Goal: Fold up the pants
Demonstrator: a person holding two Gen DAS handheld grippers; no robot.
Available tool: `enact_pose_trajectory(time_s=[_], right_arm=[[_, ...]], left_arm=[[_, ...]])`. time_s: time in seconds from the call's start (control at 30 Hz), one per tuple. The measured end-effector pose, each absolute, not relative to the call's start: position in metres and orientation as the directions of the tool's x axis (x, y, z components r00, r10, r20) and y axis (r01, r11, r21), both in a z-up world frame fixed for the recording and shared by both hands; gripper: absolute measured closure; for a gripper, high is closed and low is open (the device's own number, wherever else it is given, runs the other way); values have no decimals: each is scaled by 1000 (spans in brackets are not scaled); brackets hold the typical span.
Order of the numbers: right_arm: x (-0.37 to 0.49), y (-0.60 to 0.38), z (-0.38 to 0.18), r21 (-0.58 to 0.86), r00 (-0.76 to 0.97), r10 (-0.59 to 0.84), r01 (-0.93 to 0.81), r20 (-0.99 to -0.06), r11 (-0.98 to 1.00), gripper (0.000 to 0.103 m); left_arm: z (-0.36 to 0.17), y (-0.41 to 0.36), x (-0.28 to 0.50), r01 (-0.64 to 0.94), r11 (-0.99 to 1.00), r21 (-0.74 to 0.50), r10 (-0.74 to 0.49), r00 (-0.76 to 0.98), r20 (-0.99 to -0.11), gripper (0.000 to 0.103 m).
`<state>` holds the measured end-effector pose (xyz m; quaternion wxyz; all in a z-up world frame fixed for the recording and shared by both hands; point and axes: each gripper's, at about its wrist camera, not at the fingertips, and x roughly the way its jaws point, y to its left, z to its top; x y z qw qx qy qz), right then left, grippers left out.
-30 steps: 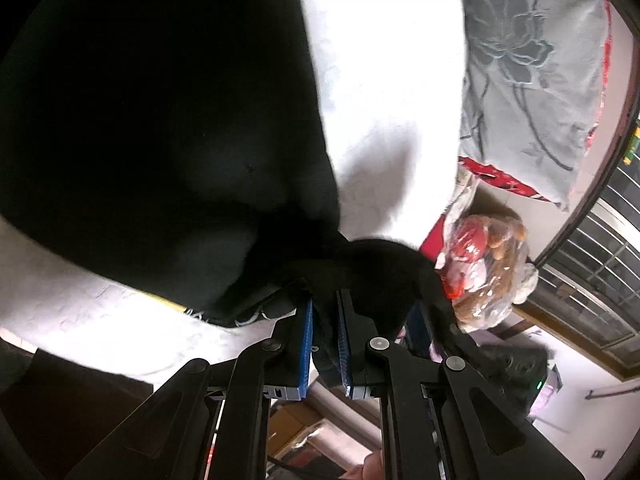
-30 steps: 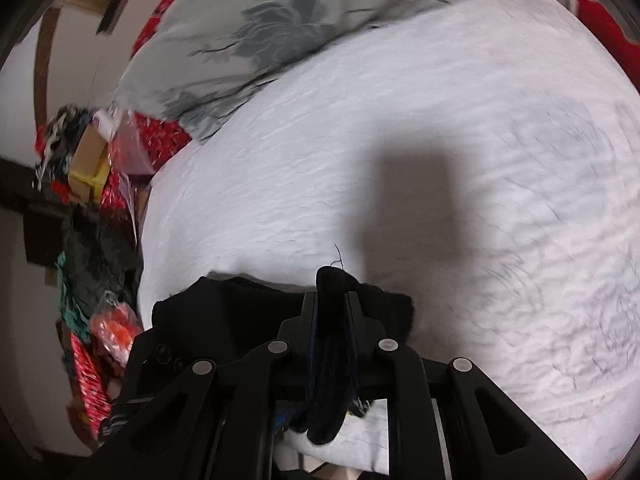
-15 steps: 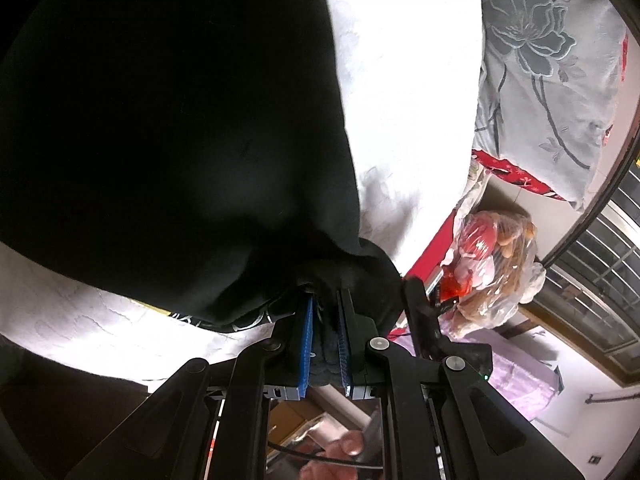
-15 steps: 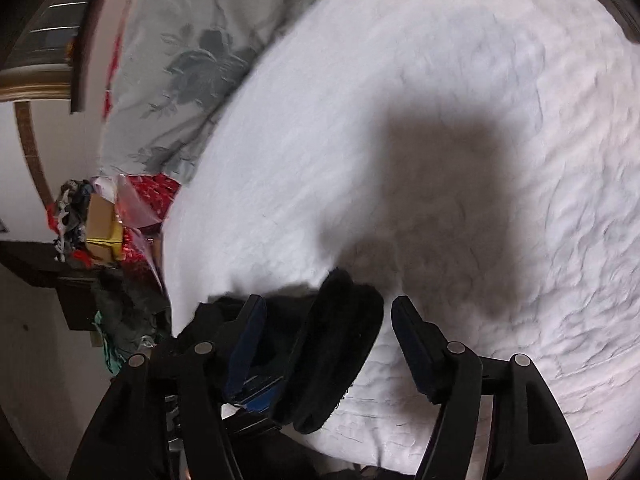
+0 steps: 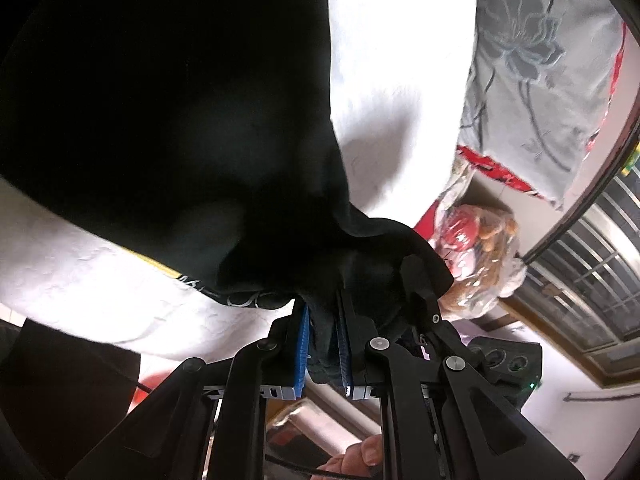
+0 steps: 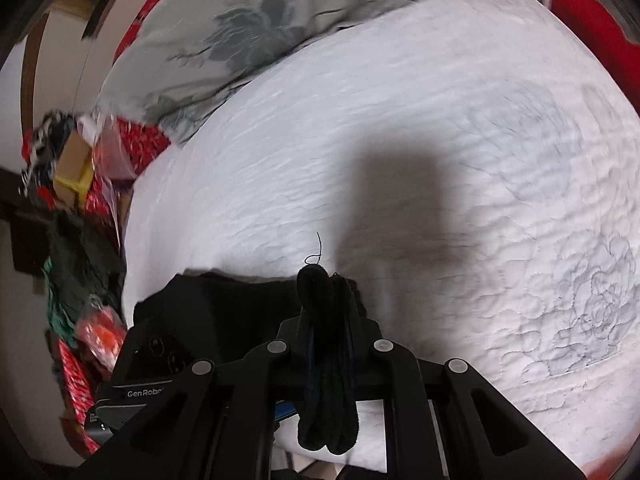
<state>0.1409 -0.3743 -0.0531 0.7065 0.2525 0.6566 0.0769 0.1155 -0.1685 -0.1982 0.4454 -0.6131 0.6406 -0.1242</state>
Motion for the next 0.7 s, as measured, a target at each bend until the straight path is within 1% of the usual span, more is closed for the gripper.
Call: enact_pose_trajectory(time_s=[0.17, 0.33, 0.5, 0.53, 0.57, 0.63, 0.67, 0.7], right_arm=[[150, -327, -44, 421, 93, 411, 157, -907, 893, 92], [155, -277, -52, 433, 67, 428, 119, -901, 894, 91], [153, -235, -75, 475, 48, 474, 151, -879, 867, 85], [153, -228, -80, 483, 46, 483, 163, -875, 860, 80], [153, -221, -86, 485, 44, 485, 174, -873, 857, 74], [151, -212, -99, 499, 28, 505, 208, -862, 841, 66], [148, -210, -105, 514, 18, 524, 232, -851, 826, 65], [146, -208, -107, 520, 16, 533, 246, -846, 818, 64]], left_arm=[[-204, -125, 115, -699, 166, -696, -889, 200, -412, 91], [-214, -82, 112, -727, 137, -672, -872, 234, -430, 90], [-222, -38, 106, -752, 115, -649, -856, 256, -449, 88], [-223, -29, 107, -755, 113, -646, -848, 265, -458, 87], [-221, -22, 106, -754, 115, -646, -844, 269, -465, 84], [-218, -2, 107, -751, 132, -647, -819, 285, -498, 81], [-215, 4, 107, -749, 140, -648, -813, 286, -507, 73], [-210, 14, 108, -744, 151, -651, -804, 290, -518, 60]])
